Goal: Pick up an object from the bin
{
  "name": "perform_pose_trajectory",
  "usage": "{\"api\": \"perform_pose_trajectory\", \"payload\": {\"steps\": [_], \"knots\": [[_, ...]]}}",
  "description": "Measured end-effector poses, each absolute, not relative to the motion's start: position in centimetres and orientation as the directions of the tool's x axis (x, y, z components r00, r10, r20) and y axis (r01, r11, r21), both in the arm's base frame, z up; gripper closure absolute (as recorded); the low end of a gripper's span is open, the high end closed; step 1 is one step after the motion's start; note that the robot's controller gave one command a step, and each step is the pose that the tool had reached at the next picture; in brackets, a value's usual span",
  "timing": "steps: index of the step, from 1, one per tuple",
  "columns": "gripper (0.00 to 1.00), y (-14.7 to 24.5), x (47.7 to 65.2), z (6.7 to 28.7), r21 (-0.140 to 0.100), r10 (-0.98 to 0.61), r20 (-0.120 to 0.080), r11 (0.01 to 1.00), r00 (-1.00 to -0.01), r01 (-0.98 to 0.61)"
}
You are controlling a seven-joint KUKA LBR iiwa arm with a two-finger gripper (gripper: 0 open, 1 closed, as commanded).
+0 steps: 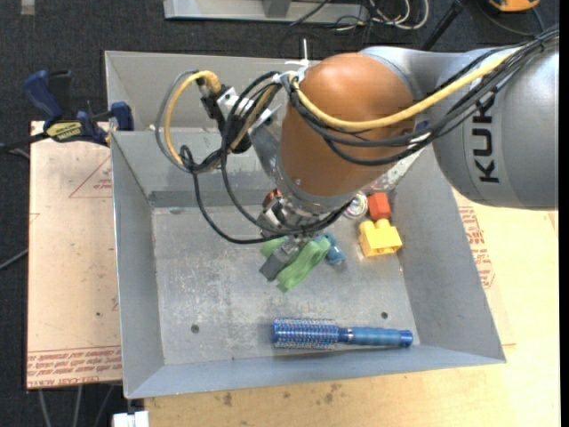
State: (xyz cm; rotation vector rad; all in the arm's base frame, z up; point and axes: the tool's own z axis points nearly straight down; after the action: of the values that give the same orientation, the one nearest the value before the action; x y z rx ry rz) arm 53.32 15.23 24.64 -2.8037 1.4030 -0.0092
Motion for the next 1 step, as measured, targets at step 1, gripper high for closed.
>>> {"api": "perform_pose_trajectory", "payload": {"steps": [1], "knots": [[1.00,11.87,51.86,14.52,0.002,-0.525,-0.005,-0.851,0.851,-0.525]]}}
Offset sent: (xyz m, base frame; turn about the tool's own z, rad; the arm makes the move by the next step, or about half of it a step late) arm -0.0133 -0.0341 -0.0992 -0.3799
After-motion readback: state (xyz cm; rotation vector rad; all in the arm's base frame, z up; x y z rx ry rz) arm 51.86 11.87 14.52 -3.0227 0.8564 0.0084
